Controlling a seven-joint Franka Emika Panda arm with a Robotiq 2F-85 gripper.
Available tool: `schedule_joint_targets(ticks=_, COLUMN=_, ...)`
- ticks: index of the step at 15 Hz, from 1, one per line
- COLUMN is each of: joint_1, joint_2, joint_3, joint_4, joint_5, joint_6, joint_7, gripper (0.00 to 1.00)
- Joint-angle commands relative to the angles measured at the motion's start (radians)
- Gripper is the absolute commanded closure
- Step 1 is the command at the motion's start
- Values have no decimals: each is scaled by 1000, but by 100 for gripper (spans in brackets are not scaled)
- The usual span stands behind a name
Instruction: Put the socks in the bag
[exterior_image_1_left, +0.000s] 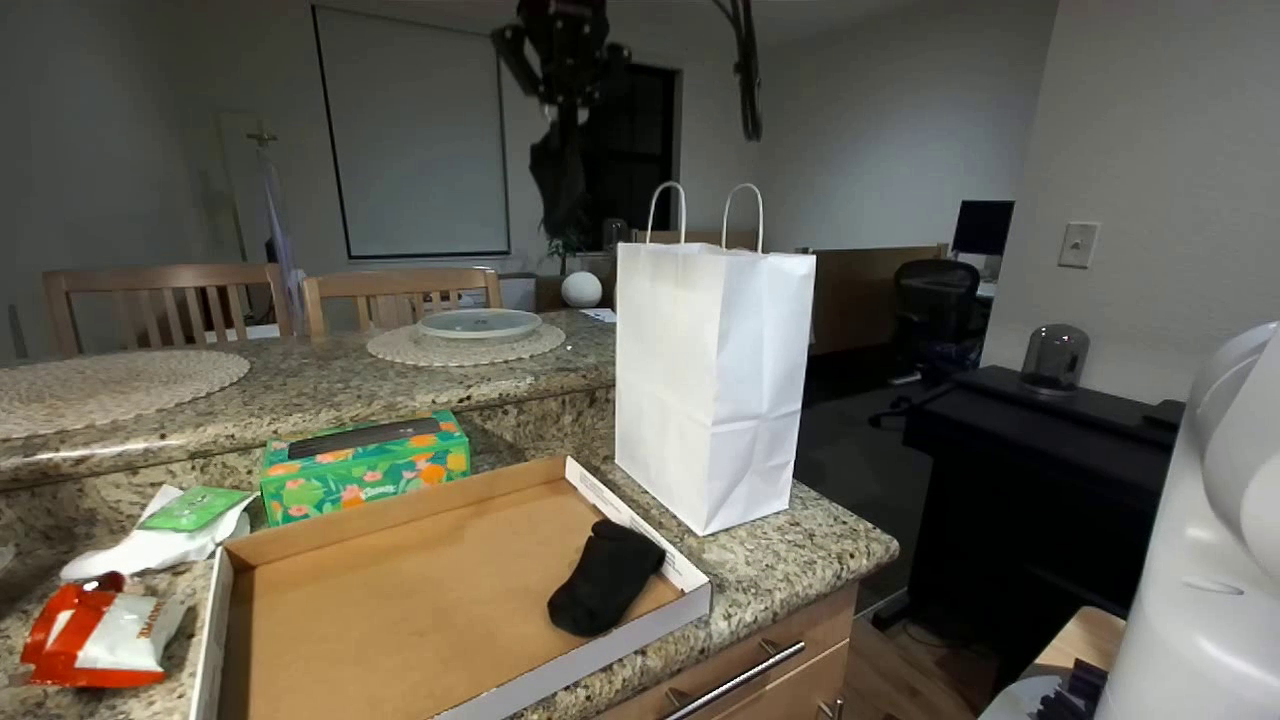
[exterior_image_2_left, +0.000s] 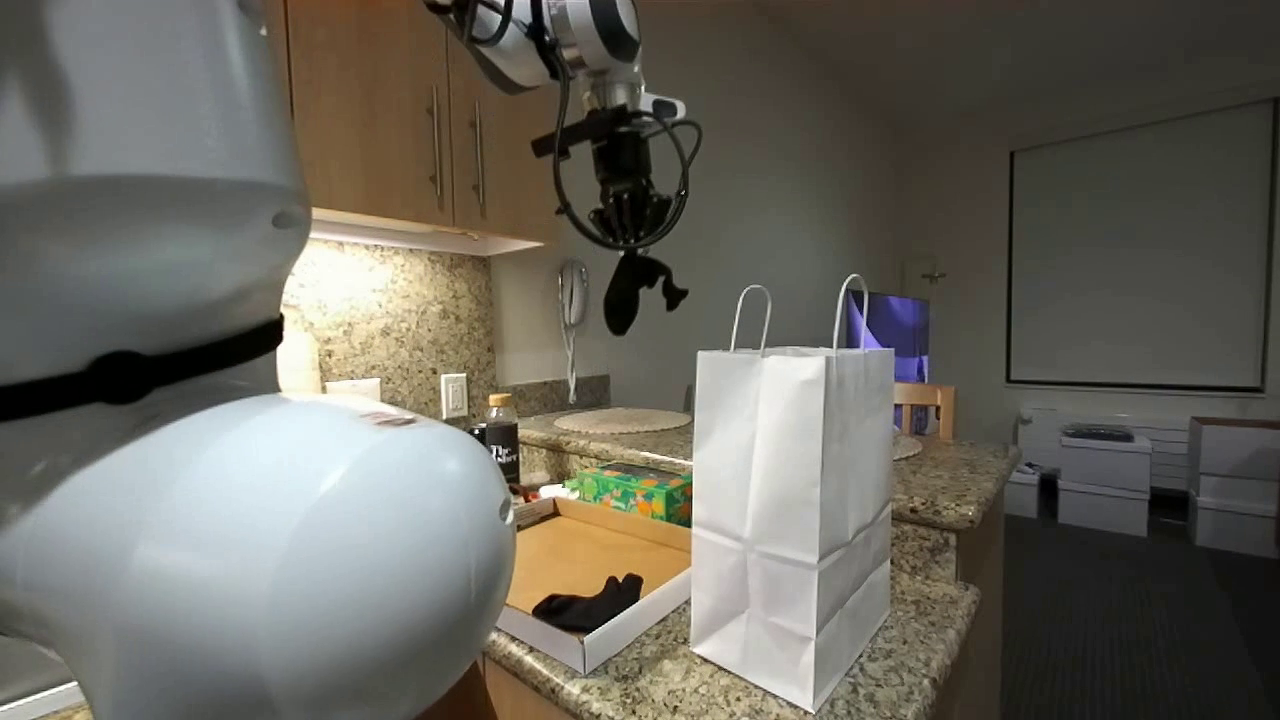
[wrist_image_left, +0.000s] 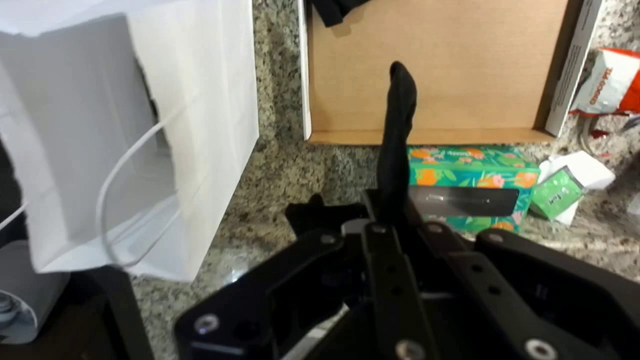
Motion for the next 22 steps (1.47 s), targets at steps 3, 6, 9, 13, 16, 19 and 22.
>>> schedule_joint_targets(ticks=3, joint_1=-126, joint_2=-7, joint_3=-116, joint_4=222, joint_5=103, joint_6=-73, joint_7=-249, gripper=93)
schedule_joint_targets(ticks=6, joint_1=-180, joint_2=26, joint_3=-196, joint_4=280, joint_5=168, joint_6=-102, joint_7=-383, gripper=93)
schedule_joint_targets(ticks=9, joint_1=-214, joint_2=49, joint_3=-239, joint_4=266, joint_5=175, joint_6=-156, joint_7=-503, gripper=93)
schedule_joint_targets(ticks=13, joint_1=-230, joint_2=64, joint_3=-238, joint_4=179, joint_5=117, joint_6=-204, joint_7=-641, gripper=92)
schedule_joint_targets(ticks=16, joint_1=-233, joint_2=68, joint_3=-235, joint_4=122, joint_5=68, joint_6=-215, joint_7=-690, gripper=93)
schedule_joint_targets(ticks=19, joint_1=-229, joint_2=79, joint_3=-230, joint_4=95, joint_5=33, joint_6=-209, joint_7=-720, gripper=66)
schedule_joint_targets(ticks=22, joint_1=-223, joint_2=105, joint_3=-222, joint_4=134, joint_5=53, joint_6=-218, joint_7=-735, gripper=49)
